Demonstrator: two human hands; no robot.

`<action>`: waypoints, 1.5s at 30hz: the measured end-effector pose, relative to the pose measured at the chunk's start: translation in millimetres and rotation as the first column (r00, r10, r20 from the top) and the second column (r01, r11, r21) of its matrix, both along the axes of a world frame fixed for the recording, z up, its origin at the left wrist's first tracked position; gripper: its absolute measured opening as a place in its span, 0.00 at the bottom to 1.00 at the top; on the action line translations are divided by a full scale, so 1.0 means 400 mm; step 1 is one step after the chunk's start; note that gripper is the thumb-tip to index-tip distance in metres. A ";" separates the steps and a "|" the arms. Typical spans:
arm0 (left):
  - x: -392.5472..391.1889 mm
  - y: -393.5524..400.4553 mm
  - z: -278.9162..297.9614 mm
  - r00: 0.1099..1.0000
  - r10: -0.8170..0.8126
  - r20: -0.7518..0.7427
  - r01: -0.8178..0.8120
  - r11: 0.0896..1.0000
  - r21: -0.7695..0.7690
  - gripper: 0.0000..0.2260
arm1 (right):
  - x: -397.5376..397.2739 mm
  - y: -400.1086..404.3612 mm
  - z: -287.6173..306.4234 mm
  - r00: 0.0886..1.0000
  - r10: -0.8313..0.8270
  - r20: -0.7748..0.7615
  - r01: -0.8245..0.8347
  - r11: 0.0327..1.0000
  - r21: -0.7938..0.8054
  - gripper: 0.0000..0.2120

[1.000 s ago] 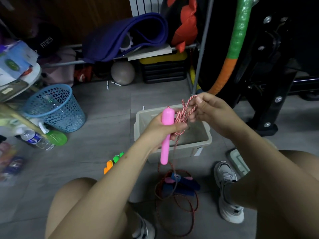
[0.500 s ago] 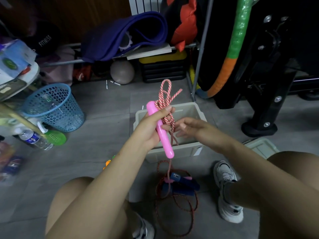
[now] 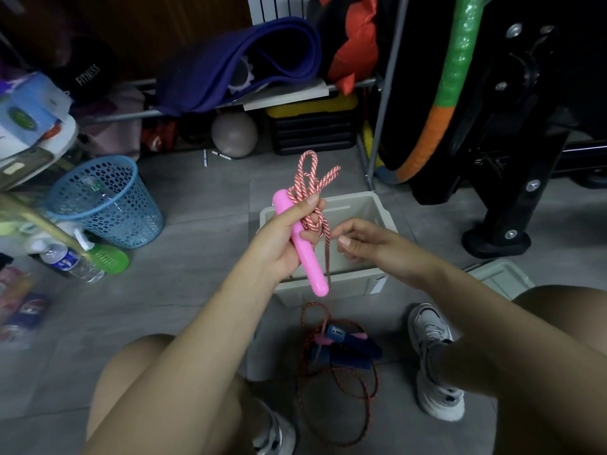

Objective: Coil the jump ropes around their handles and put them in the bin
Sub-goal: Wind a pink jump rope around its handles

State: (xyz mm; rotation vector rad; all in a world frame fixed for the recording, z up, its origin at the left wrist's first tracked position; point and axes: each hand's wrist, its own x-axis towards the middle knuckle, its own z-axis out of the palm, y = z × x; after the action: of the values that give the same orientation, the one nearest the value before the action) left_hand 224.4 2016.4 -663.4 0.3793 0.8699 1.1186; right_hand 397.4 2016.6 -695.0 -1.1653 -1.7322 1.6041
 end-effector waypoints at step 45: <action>0.046 -0.009 -0.036 0.776 0.051 -0.629 0.105 0.973 0.207 0.08 | 0.034 0.068 0.151 0.848 -0.255 -0.464 0.330 0.940 0.087 0.09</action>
State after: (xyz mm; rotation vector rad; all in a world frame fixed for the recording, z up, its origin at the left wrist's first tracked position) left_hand 242.9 2013.0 -678.0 1.0052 1.3214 1.0768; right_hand 410.9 2043.8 -634.5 -0.8462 -1.2874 1.3765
